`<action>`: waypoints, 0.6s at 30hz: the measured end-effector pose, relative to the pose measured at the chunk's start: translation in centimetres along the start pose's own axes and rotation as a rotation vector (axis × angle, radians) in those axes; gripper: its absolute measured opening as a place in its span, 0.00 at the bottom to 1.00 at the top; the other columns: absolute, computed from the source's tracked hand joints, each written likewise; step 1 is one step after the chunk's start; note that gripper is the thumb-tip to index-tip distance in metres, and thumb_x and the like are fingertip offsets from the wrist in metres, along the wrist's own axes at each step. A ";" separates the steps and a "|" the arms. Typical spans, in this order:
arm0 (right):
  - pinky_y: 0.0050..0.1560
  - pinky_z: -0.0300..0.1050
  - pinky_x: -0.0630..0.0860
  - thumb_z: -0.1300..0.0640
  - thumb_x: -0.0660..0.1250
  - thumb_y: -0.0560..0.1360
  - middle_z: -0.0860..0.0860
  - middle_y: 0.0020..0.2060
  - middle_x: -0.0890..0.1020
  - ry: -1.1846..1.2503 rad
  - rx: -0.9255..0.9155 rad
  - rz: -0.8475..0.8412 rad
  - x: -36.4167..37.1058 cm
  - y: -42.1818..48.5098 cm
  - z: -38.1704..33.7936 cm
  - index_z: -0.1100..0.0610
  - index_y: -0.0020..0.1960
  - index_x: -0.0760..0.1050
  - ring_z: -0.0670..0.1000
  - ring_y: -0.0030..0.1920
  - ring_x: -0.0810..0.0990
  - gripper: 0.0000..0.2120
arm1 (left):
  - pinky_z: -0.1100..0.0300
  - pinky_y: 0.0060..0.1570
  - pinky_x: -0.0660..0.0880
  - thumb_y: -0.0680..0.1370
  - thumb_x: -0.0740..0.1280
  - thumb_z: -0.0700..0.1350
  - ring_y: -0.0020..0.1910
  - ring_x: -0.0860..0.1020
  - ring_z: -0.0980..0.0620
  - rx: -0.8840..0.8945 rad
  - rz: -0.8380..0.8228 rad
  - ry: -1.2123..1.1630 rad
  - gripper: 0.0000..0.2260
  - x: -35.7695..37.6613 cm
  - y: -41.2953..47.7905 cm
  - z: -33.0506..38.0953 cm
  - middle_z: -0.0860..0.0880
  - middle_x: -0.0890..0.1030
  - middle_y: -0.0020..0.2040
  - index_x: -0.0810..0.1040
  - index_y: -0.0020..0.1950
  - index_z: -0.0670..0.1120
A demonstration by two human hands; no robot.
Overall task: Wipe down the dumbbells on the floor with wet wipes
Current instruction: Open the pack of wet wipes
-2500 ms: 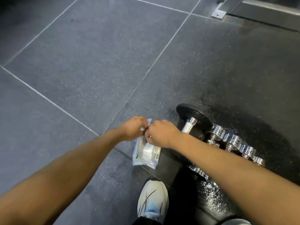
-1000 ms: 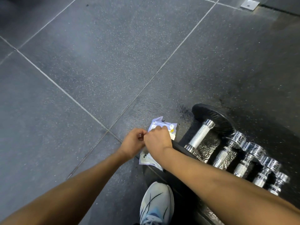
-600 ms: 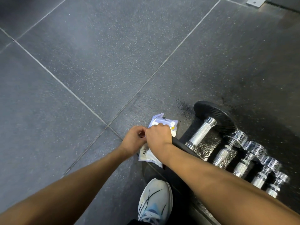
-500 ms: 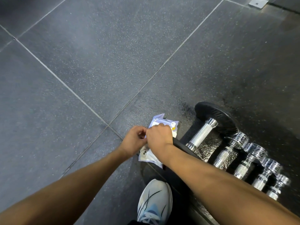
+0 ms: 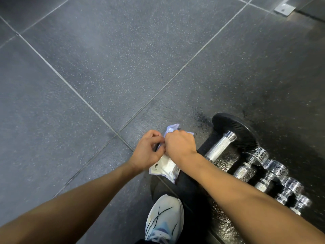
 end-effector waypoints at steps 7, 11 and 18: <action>0.48 0.44 0.74 0.49 0.72 0.72 0.57 0.50 0.84 0.312 0.140 -0.059 -0.9 0.8 3.3 0.53 0.41 0.74 0.60 0.55 0.83 0.10 | 0.67 0.50 0.70 0.72 0.77 0.46 0.46 0.74 0.57 0.073 -0.031 0.105 0.09 0.3 0.5 1.2 0.53 0.76 0.47 0.83 0.51 0.49; 0.40 0.42 0.71 0.46 0.75 0.68 0.55 0.42 0.83 0.521 0.191 -0.108 -0.4 0.9 5.2 0.54 0.36 0.75 0.56 0.45 0.81 0.14 | 0.55 0.51 0.76 0.72 0.74 0.54 0.50 0.76 0.52 0.045 -0.016 0.198 0.13 0.4 1.5 2.0 0.53 0.78 0.49 0.84 0.52 0.49; 0.37 0.42 0.73 0.48 0.75 0.66 0.51 0.34 0.83 0.636 0.186 -0.076 -0.2 1.5 6.7 0.54 0.33 0.78 0.53 0.38 0.81 0.11 | 0.52 0.51 0.74 0.74 0.73 0.54 0.51 0.76 0.52 -0.038 0.025 0.289 0.10 0.6 2.0 3.0 0.55 0.78 0.50 0.84 0.51 0.51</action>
Point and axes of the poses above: each hand's wrist, its own y-axis towards the middle knuckle, its own x-axis out of the palm, z = x × y, the point moved 8 cm from there along y, towards the middle knuckle
